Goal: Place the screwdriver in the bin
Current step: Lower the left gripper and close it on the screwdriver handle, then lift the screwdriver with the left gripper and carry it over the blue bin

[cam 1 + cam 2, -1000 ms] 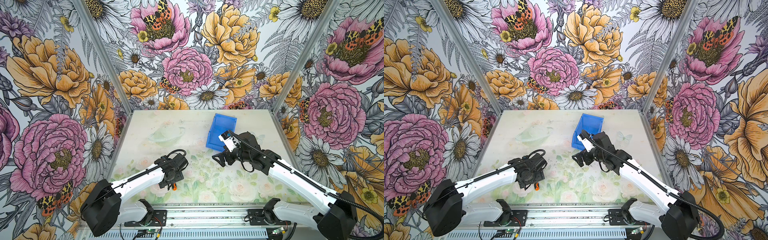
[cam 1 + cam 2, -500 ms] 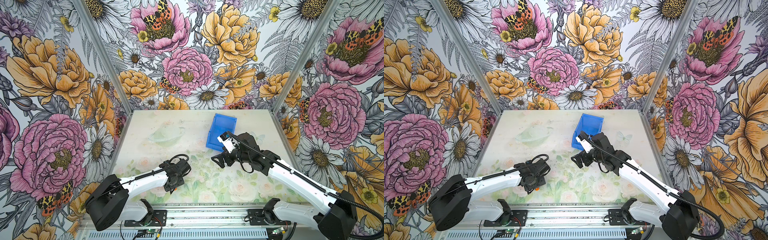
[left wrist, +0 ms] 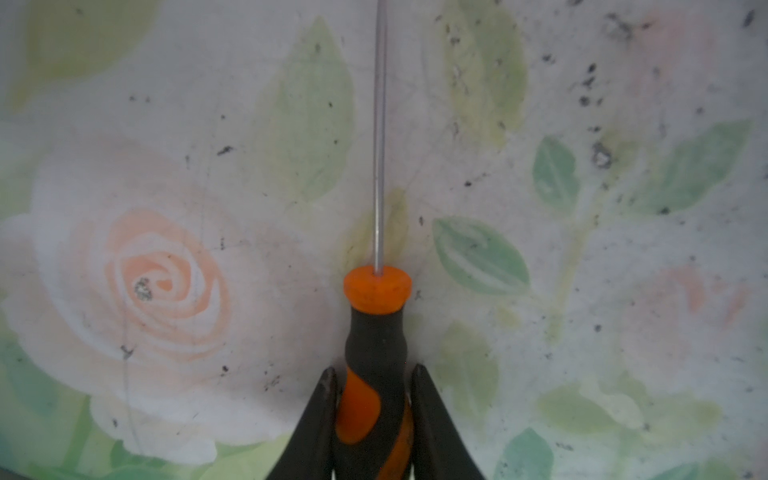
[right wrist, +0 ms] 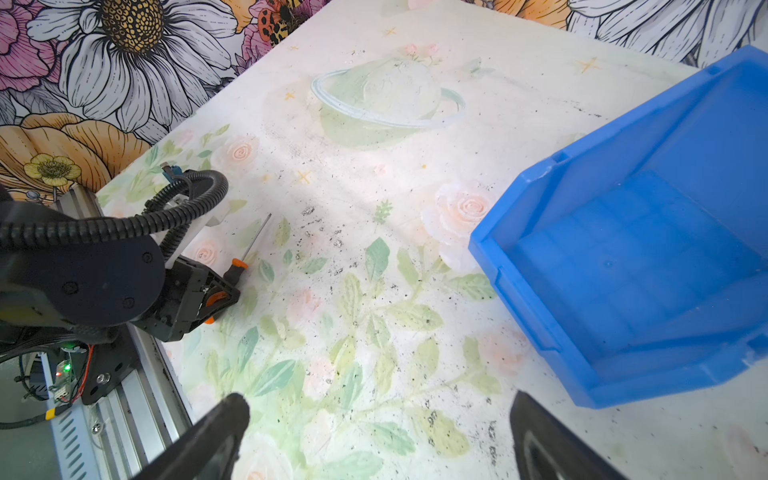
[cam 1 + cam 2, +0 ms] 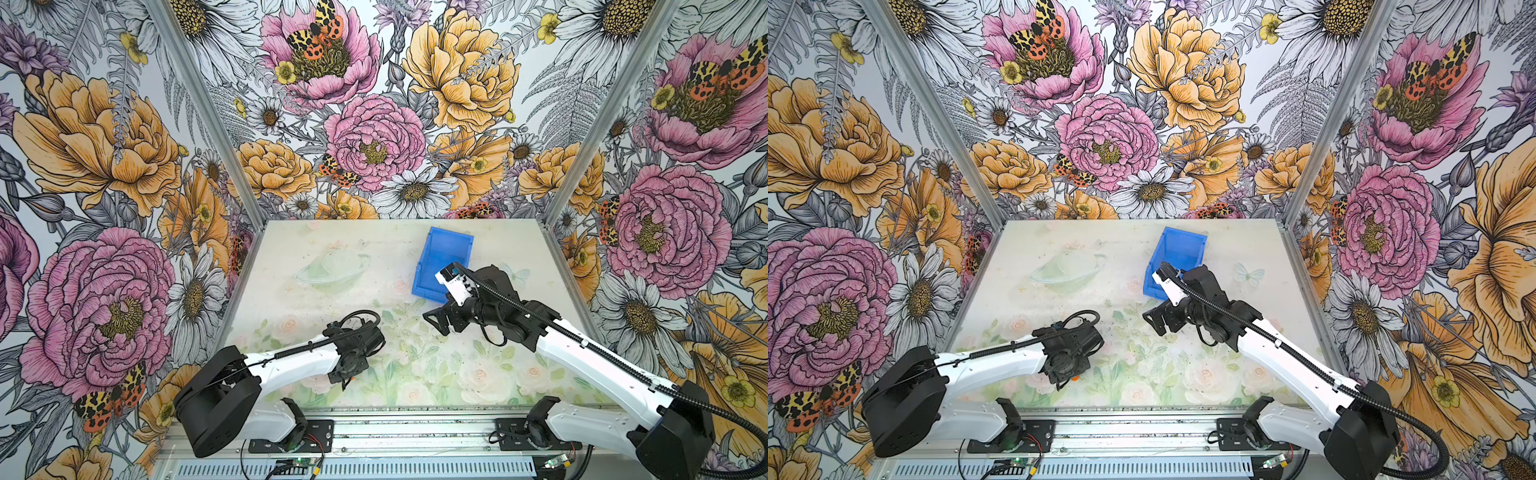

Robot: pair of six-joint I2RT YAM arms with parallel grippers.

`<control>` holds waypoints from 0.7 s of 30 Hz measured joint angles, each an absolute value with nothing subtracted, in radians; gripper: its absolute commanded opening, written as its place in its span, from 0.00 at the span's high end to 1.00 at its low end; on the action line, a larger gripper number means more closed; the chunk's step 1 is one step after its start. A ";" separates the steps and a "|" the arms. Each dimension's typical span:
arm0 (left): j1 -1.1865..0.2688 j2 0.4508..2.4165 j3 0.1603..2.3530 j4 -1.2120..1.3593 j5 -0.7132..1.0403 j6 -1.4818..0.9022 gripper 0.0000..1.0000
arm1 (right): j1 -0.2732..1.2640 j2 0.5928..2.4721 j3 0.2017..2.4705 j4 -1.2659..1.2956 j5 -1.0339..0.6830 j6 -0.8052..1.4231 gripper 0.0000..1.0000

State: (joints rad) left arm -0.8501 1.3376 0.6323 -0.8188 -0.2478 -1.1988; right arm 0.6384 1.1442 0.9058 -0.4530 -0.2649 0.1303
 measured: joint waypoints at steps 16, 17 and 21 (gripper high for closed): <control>-0.832 1.534 1.088 -0.784 -0.238 -0.957 0.86 | 0.455 0.994 0.797 -0.453 -0.202 0.294 0.01; -0.827 1.559 1.130 -0.781 -0.238 -0.928 0.85 | 0.443 0.988 0.797 -0.452 -0.202 0.304 0.02; -0.808 1.670 1.306 -0.779 -0.233 -0.807 0.86 | 0.414 0.972 0.791 -0.452 -0.203 0.335 0.02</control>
